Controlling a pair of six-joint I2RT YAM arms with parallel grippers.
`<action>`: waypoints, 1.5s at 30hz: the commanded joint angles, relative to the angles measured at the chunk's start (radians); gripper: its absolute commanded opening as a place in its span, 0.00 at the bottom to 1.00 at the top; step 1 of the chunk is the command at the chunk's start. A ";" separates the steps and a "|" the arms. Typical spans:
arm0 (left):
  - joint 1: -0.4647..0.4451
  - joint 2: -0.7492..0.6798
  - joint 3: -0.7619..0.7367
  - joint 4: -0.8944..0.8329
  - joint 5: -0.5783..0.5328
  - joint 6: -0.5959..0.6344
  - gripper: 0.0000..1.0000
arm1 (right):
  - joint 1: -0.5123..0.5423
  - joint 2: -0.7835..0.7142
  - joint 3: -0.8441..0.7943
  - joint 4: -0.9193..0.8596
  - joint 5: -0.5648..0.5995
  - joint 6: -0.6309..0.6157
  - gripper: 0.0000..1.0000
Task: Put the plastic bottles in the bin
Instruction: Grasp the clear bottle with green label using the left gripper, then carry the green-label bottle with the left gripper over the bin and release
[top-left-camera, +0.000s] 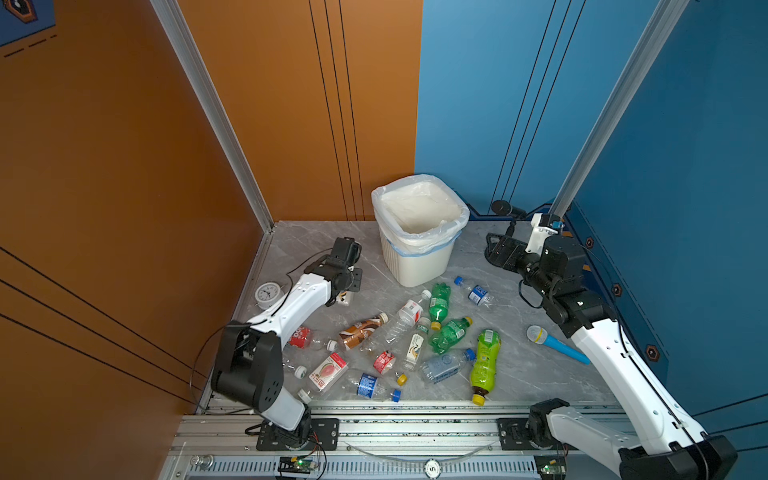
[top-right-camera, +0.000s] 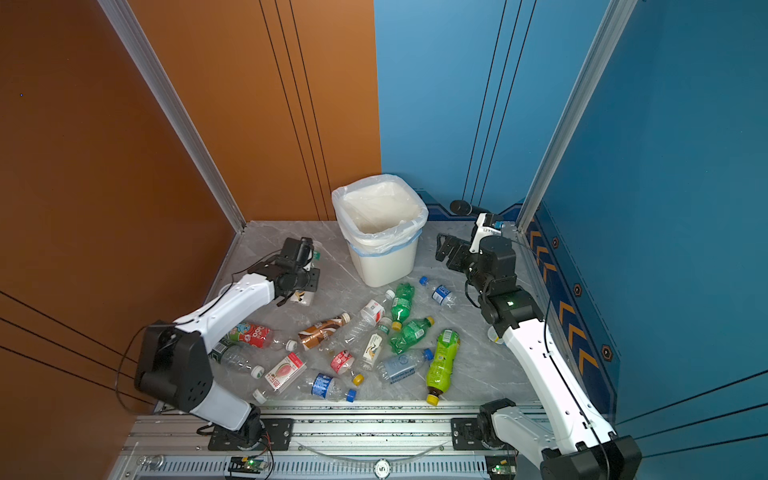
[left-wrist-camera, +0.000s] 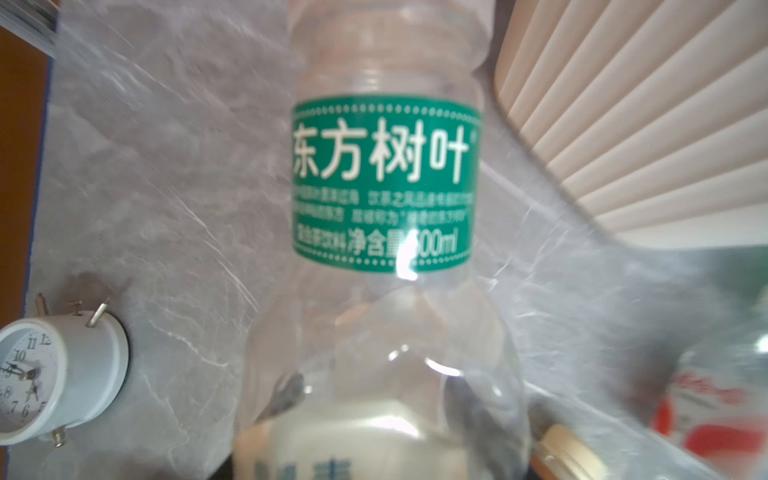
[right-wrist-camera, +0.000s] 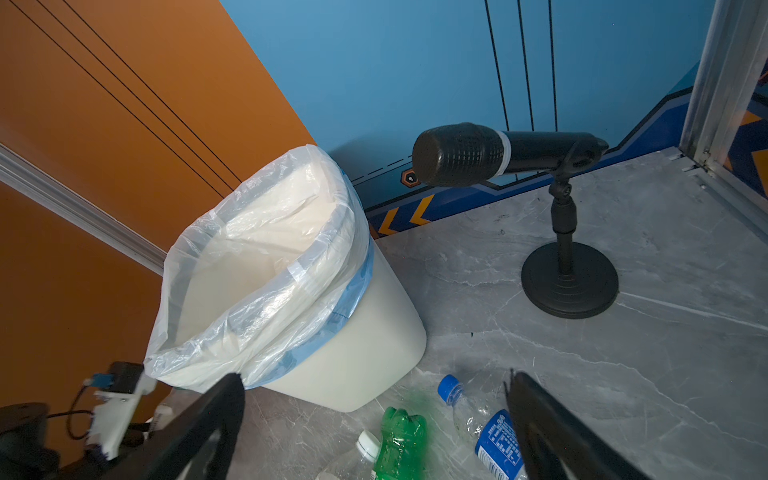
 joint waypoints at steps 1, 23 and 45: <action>0.039 -0.140 -0.094 0.243 0.149 -0.139 0.51 | -0.007 0.006 -0.014 0.039 -0.015 0.023 1.00; -0.060 0.000 0.420 0.257 0.390 -0.050 0.48 | -0.020 -0.020 -0.049 0.037 -0.022 0.040 1.00; -0.154 0.606 1.215 -0.104 0.425 0.017 0.60 | -0.051 -0.090 -0.100 -0.013 -0.032 0.055 1.00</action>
